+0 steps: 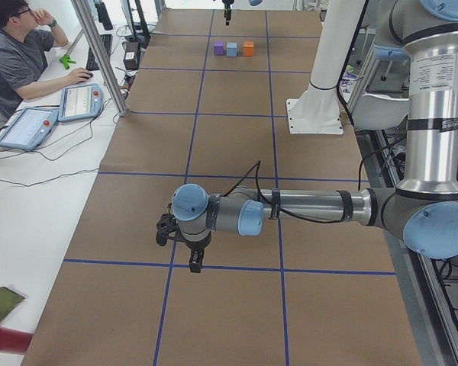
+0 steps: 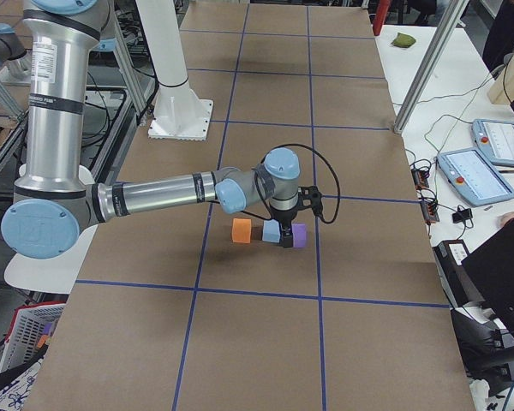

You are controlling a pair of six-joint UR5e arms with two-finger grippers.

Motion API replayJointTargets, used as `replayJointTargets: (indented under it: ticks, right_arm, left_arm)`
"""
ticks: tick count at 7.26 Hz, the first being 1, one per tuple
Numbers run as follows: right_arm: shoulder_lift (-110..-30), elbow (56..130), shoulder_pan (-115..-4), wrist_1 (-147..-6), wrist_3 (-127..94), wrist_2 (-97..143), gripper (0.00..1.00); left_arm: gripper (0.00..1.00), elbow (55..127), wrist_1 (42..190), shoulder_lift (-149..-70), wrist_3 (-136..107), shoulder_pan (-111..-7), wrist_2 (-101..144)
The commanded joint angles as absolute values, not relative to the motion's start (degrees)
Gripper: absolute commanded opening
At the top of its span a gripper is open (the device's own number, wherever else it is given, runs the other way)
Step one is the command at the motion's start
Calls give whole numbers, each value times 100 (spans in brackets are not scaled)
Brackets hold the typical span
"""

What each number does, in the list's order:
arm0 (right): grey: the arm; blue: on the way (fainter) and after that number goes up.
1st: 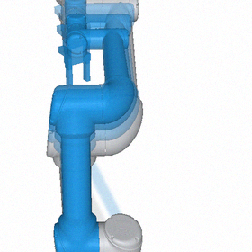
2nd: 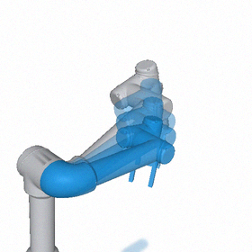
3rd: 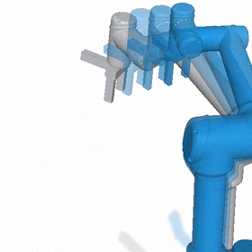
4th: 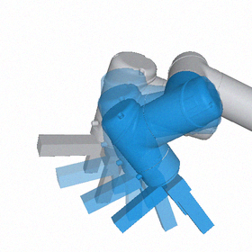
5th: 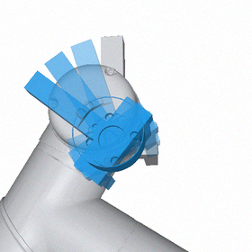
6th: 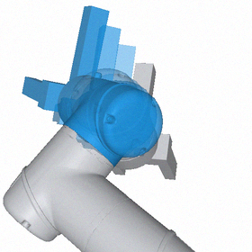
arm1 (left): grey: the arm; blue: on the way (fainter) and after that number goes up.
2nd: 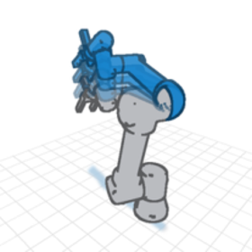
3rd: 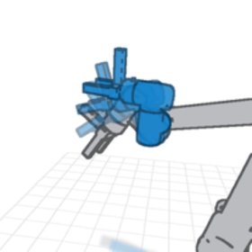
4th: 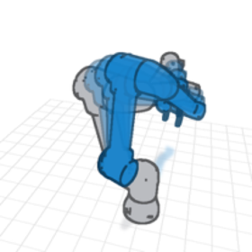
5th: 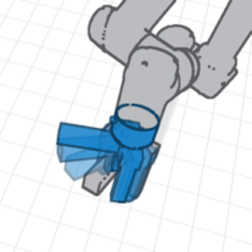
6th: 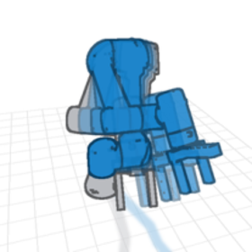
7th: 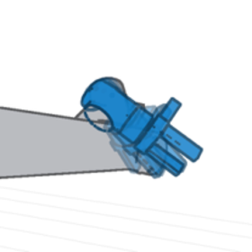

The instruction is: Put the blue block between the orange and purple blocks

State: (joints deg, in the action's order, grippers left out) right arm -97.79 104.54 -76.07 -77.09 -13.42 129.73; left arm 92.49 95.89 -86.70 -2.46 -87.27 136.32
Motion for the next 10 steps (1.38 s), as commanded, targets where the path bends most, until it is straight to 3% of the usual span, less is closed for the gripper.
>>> replayJointTargets:
  ticks: [1,3,7,10]
  right_arm:
    - [-9844,10195,-8795,-8536,213,13377,100]
    - [-9721,10099,-9078,-9289,1019,13280,99]
    - [-9765,10099,-8991,-9237,537,13271,100]
    - [-9773,10125,-8991,-9142,536,13280,100]
  left_arm:
    - [100,9219,9510,-8552,-272,-8736,13632]
    - [100,9446,9510,-8237,-273,-8789,13632]
    - [100,9887,9405,-8043,226,-9237,13641]
    - [100,10422,8446,-7692,798,-9255,13588]
